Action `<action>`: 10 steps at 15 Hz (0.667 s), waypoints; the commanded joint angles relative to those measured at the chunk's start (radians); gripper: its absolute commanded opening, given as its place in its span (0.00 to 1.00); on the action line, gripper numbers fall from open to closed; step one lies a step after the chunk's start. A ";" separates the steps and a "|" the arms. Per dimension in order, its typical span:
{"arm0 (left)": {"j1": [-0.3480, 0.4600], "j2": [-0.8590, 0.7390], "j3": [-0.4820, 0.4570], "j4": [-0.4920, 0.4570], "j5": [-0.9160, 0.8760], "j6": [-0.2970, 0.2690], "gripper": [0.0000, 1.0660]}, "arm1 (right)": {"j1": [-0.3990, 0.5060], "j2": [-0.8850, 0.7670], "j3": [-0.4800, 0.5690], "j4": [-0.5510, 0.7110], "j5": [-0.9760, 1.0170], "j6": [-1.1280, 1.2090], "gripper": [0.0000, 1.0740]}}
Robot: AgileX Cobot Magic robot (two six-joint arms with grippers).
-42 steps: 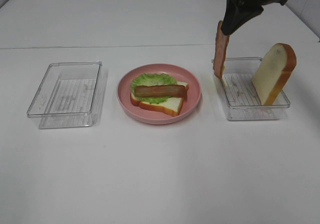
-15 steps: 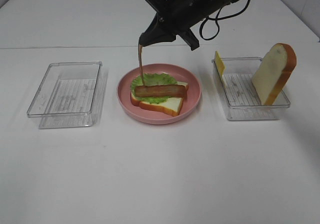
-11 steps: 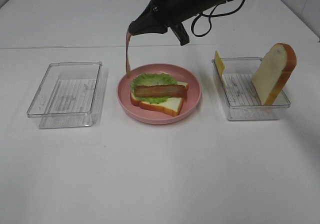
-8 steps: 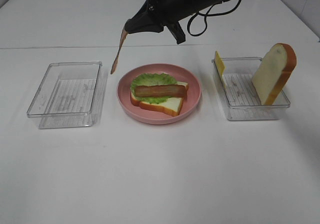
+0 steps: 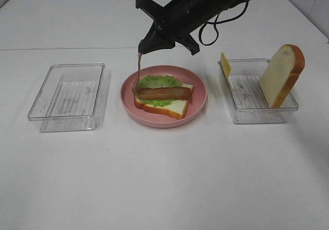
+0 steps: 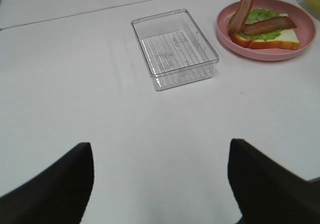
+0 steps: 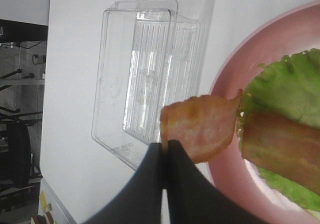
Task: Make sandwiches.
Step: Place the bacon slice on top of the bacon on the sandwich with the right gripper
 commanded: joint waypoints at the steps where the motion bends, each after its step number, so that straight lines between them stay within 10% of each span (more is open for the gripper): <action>1: -0.002 -0.023 0.006 -0.002 -0.011 0.000 0.67 | -0.007 -0.010 -0.006 -0.072 0.002 0.040 0.00; 6: -0.002 -0.023 0.006 -0.002 -0.011 0.000 0.67 | -0.026 -0.052 -0.006 -0.440 0.037 0.200 0.00; 10: -0.002 -0.023 0.006 -0.002 -0.011 0.000 0.67 | -0.026 -0.047 -0.006 -0.444 0.087 0.202 0.00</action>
